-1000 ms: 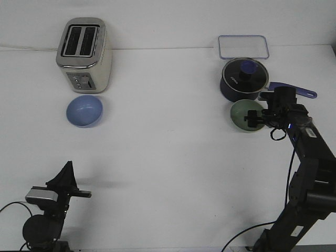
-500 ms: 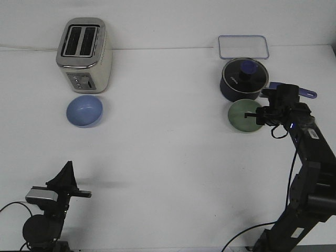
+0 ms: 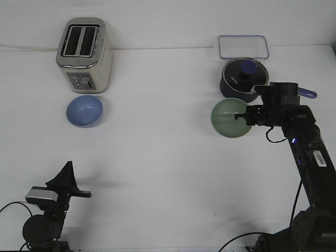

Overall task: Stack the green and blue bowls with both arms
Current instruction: 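Lift the green bowl and carry it toward the table center, then lower the green bowl onto the table and open the right gripper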

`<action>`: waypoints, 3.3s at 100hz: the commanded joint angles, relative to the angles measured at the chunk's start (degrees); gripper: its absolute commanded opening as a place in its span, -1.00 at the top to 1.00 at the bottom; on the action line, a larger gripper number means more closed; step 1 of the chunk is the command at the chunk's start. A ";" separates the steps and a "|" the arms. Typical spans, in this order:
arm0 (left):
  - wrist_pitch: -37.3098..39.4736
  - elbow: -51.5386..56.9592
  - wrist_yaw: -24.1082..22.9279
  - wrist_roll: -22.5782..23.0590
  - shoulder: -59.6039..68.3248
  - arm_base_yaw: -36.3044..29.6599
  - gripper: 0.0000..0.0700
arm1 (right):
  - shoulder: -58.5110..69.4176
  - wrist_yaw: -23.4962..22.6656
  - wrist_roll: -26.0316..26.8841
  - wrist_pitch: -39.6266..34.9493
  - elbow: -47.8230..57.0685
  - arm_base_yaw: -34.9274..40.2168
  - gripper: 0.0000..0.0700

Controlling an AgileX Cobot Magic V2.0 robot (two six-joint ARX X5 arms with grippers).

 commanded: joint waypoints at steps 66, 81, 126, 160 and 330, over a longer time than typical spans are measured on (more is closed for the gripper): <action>0.59 -1.14 -0.15 0.42 -0.11 0.00 0.97 | 3.61 -1.44 7.21 4.28 0.68 31.10 1.00; 0.59 -1.14 -0.15 0.44 -0.11 0.00 0.97 | 6.91 -1.44 7.23 4.22 0.68 33.11 1.00; 0.59 -1.14 -0.15 0.42 -0.11 0.00 0.97 | 13.94 -1.42 7.78 6.54 0.68 36.37 1.00; 0.59 -1.14 -0.15 0.44 -0.11 0.00 0.97 | 17.73 0.09 7.78 6.97 0.68 37.05 1.00; 0.59 -1.14 -0.15 0.44 -0.11 0.00 0.97 | 9.99 2.25 9.22 4.70 0.79 34.23 -0.83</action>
